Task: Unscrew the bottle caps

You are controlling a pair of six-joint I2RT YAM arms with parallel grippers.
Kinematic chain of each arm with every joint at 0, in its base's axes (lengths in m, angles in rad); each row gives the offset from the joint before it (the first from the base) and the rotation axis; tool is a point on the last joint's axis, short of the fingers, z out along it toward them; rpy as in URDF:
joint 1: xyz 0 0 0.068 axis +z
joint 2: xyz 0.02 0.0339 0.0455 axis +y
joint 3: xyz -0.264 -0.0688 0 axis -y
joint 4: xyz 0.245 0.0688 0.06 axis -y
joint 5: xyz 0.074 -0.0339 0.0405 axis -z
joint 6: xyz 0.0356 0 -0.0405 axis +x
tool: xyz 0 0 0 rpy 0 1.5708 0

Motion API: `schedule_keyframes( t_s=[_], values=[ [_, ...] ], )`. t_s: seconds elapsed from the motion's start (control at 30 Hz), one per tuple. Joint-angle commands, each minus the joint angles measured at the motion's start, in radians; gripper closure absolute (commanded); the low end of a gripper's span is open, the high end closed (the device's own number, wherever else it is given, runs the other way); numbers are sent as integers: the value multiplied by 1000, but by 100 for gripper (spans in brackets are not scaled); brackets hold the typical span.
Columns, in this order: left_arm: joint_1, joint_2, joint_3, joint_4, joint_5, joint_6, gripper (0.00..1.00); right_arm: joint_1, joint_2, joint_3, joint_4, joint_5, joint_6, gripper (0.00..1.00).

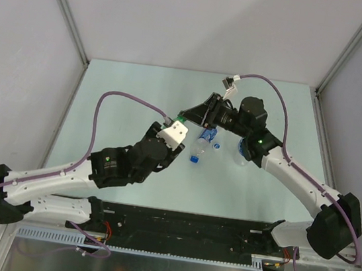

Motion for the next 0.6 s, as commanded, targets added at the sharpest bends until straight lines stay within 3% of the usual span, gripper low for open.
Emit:
schedule_keyframes(
  t_s=[0.0, 0.17, 0.3, 0.37, 0.57],
  values=[
    [-9, 2, 45, 25, -23, 18, 100, 3, 13, 46, 92, -38, 22, 58],
    [-10, 2, 44, 23, -25, 17, 100, -1, 21, 46, 135, -61, 50, 43],
    [-11, 4, 43, 23, -27, 19, 100, -1, 19, 46, 133, -60, 53, 46],
    [-11, 5, 44, 23, -28, 21, 100, -2, 20, 47, 132, -60, 52, 52],
    [-10, 6, 43, 22, -34, 23, 100, -4, 29, 47, 122, -65, 50, 95]
  ],
)
